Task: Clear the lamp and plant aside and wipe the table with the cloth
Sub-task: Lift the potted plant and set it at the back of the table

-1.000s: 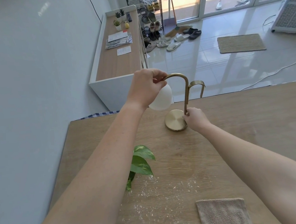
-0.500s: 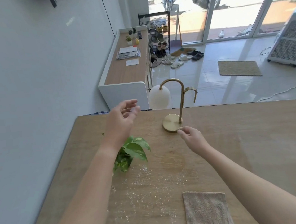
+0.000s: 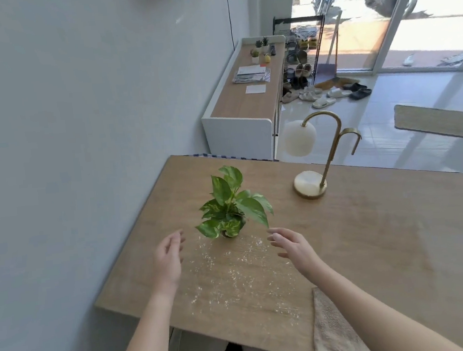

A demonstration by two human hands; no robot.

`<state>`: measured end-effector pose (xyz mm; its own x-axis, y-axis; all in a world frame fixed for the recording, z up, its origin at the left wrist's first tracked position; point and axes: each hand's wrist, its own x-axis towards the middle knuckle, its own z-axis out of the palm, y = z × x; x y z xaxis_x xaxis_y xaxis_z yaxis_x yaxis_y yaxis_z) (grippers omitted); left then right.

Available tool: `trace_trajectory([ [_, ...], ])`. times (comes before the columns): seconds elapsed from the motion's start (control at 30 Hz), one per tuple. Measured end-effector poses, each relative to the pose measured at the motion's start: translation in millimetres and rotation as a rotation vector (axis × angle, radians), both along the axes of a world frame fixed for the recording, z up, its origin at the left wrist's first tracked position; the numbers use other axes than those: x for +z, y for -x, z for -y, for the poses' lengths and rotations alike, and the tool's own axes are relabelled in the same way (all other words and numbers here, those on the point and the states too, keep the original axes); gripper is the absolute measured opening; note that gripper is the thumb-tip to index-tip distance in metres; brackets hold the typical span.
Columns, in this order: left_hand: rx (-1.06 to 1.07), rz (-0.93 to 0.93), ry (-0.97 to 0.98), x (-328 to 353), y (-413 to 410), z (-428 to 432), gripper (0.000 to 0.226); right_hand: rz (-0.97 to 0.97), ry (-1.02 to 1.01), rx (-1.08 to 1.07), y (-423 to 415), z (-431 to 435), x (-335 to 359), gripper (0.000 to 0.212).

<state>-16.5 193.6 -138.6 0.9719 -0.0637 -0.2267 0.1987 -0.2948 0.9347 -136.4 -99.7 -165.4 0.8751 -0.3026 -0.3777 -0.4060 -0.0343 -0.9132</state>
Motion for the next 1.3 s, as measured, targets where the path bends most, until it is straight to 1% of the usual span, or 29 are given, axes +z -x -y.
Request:
trace_trajectory([
  [0.17, -0.127, -0.189, 0.028, -34.5, -16.7, 13.9, 0.04, -0.021, -0.046, -0.004, -23.6, -25.8, -3.6, 0.028],
  [0.33, -0.257, -0.293, 0.03, -53.9, -47.4, 30.0, 0.044, -0.043, -0.152, -0.139, -58.7, -52.4, -11.3, 0.036],
  [0.43, -0.334, -0.336, 0.06, -63.8, -64.2, 36.4, 0.055, -0.062, -0.246, -0.266, -79.1, -69.0, -15.7, 0.036],
  [0.53, -0.387, -0.335, 0.042, -72.2, -73.4, 36.0, 0.066, -0.059, -0.294, -0.346, -93.4, -83.0, -21.9, 0.034],
  [0.6, -0.4, -0.329, 0.065, -73.6, -77.5, 34.5, 0.074, -0.04, -0.32, -0.41, -98.5, -88.8, -26.1, 0.034],
  [0.67, -0.431, -0.312, 0.105, -72.1, -80.8, 34.8, 0.079, -0.014, -0.335, -0.453, -100.6, -92.8, -27.4, 0.042],
  [0.77, -0.472, -0.313, 0.151, -71.7, -85.5, 34.3, 0.077, 0.013, -0.345, -0.498, -102.6, -100.3, -28.8, 0.05],
  [0.83, -0.495, -0.323, 0.173, -70.1, -85.7, 31.7, 0.077, 0.022, -0.347, -0.513, -102.1, -105.8, -29.4, 0.046],
  [0.93, -0.513, -0.348, 0.212, -65.3, -85.7, 26.3, 0.096, 0.021, -0.344, -0.542, -102.4, -112.3, -28.4, 0.041],
  [0.97, -0.511, -0.347, 0.23, -62.8, -86.2, 25.5, 0.097, 0.02, -0.332, -0.538, -102.6, -113.2, -26.5, 0.036],
  [1.03, -0.507, -0.331, 0.245, -57.1, -88.6, 24.4, 0.094, 0.012, -0.297, -0.521, -103.0, -113.5, -22.9, 0.031],
  [1.3, -0.52, -0.252, 0.288, -29.7, -104.0, 26.8, 0.078, 0.083, -0.278, -0.485, -118.0, -104.4, -0.6, 0.032],
])
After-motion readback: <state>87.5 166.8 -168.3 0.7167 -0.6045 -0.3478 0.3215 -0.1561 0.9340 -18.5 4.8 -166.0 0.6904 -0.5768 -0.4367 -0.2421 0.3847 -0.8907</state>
